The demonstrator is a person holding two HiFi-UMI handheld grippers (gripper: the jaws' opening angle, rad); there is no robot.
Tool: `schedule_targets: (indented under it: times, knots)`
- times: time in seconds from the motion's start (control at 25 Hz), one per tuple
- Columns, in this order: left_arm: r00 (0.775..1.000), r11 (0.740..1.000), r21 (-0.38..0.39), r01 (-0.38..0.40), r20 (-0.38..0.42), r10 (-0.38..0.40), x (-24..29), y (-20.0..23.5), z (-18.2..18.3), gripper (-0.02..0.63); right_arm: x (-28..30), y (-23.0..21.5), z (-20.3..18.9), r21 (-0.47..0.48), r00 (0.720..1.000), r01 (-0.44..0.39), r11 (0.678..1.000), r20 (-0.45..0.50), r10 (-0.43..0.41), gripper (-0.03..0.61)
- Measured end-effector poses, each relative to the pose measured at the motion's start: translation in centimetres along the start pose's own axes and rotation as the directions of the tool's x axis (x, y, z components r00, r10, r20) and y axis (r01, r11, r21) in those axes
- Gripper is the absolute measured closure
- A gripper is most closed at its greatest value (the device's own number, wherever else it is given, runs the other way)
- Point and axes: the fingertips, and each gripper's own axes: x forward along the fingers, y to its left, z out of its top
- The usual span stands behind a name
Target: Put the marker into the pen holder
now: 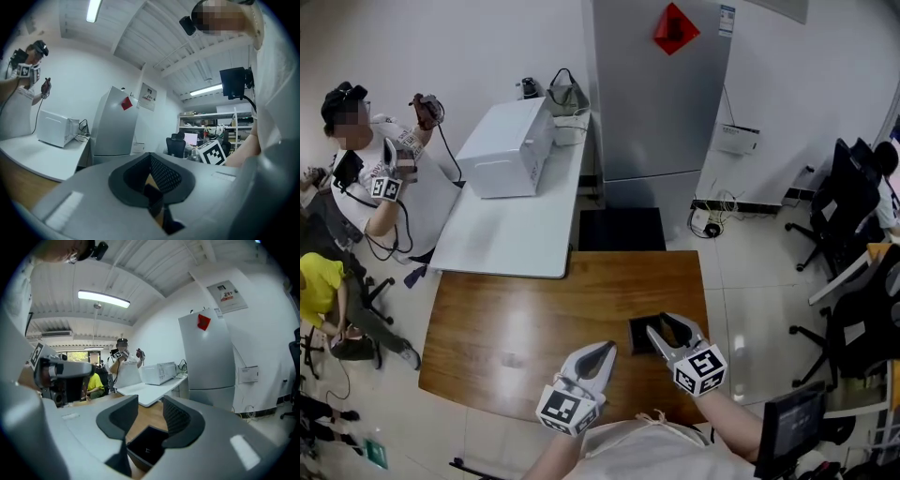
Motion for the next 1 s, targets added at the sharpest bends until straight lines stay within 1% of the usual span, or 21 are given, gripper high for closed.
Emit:
schedule_targets:
  times: [0.08,0.2,0.32,0.44,0.64,0.72,0.84,0.92,1.0]
  knots:
    - [1.0,1.0,0.0,0.01,0.006,-0.01,0.3,-0.3,-0.2,0.597,-1.1,0.4,2.4,-0.046,0.998,0.018,0.999,0.054,-0.016,0.453]
    - [1.0,1.0,0.009,0.024,0.011,-0.024,0.6,-0.7,0.1,0.597,-3.4,1.7,6.0,-0.1,0.991,0.039,0.994,0.135,-0.025,0.536]
    - [0.999,0.999,0.011,0.03,0.015,-0.031,0.5,-0.7,0.1,0.597,-5.2,3.1,7.9,-0.137,0.983,0.059,0.989,0.178,-0.034,0.571]
    - [0.999,0.999,0.006,0.038,0.022,-0.038,0.0,-0.3,-0.3,0.597,-5.9,4.6,7.5,-0.176,0.986,0.061,0.983,0.167,-0.031,0.578]
    - [0.997,0.998,0.016,0.059,0.044,-0.06,-0.5,-0.6,1.4,0.597,-7.5,6.4,6.0,-0.141,0.987,0.075,0.987,0.149,-0.054,0.578]
    - [0.997,0.997,0.017,0.07,0.042,-0.071,-1.0,-0.9,1.2,0.597,-8.1,7.1,5.3,-0.126,0.987,0.084,0.988,0.147,-0.065,0.578]
    - [0.997,0.997,-0.004,0.071,0.039,-0.071,-1.9,-1.4,0.0,0.597,-8.7,7.7,4.5,-0.102,0.987,0.096,0.99,0.141,-0.082,0.578]
    - [0.997,0.998,-0.002,0.068,0.041,-0.067,-2.7,-2.2,-0.4,0.597,-8.9,8.6,4.1,-0.107,0.989,0.081,0.991,0.134,-0.067,0.578]
    - [0.997,0.998,0.014,0.062,0.035,-0.062,-4.0,-3.4,-0.8,0.597,-9.2,10.0,3.5,-0.123,0.992,0.046,0.991,0.119,-0.032,0.578]
